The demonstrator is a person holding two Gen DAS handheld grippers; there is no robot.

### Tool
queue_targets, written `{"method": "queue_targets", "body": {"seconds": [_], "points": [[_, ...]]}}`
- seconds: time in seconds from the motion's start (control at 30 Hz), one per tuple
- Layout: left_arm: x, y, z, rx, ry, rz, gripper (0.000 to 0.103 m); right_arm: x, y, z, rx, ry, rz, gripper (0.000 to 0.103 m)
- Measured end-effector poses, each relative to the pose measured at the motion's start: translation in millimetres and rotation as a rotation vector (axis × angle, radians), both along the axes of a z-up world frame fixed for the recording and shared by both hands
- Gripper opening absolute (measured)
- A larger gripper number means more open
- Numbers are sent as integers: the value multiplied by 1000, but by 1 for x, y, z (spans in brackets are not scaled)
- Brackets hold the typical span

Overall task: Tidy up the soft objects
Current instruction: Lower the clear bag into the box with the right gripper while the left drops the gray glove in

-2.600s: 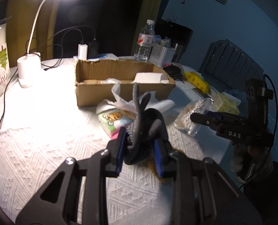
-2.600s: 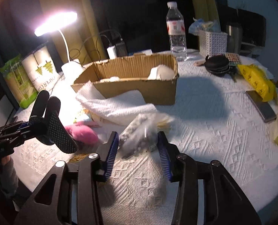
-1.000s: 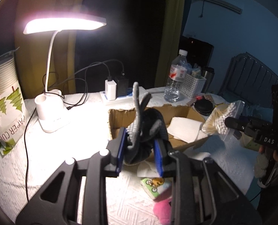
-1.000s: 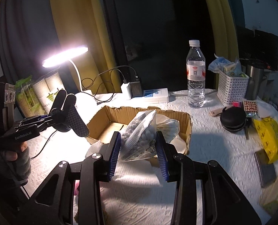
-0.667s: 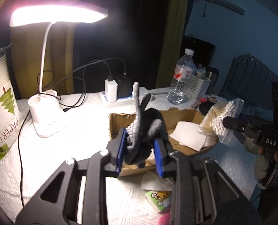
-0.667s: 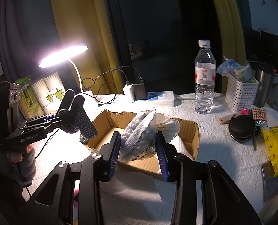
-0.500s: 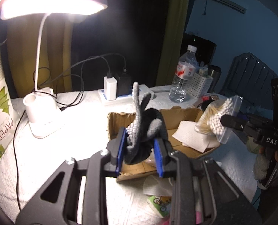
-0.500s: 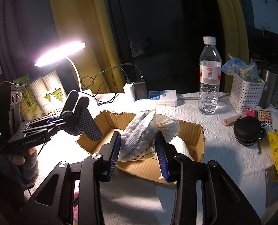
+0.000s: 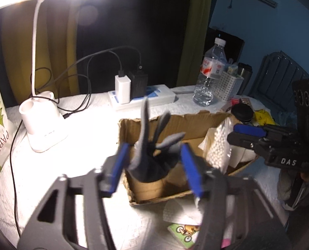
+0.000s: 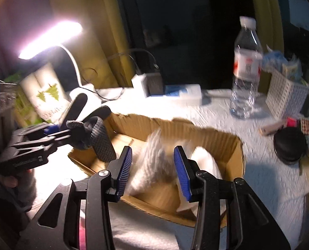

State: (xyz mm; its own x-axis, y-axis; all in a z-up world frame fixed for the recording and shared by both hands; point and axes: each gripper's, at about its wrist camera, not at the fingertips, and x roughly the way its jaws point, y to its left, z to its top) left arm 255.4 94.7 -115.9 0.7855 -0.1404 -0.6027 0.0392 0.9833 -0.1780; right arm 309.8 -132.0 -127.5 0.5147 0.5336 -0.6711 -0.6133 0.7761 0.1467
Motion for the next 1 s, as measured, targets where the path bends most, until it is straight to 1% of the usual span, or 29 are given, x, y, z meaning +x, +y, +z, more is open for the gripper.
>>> {"method": "queue_targets", "body": {"seconds": [0.03, 0.23, 0.47, 0.77, 1.0], "points": [[-2, 0, 2, -4, -9, -2, 73, 0, -1, -2, 4, 13, -1, 44], [-9, 1, 6, -1, -16, 12, 73, -10, -8, 1, 7, 3, -12, 45], [-26, 3, 12, -4, -29, 28, 73, -28, -10, 7, 5, -12, -6, 44], [-54, -5, 18, 2, -47, 12, 74, -55, -16, 14, 14, -38, -4, 45], [-73, -13, 19, 2, -56, 1, 74, -76, -23, 14, 15, -45, -10, 45]]}}
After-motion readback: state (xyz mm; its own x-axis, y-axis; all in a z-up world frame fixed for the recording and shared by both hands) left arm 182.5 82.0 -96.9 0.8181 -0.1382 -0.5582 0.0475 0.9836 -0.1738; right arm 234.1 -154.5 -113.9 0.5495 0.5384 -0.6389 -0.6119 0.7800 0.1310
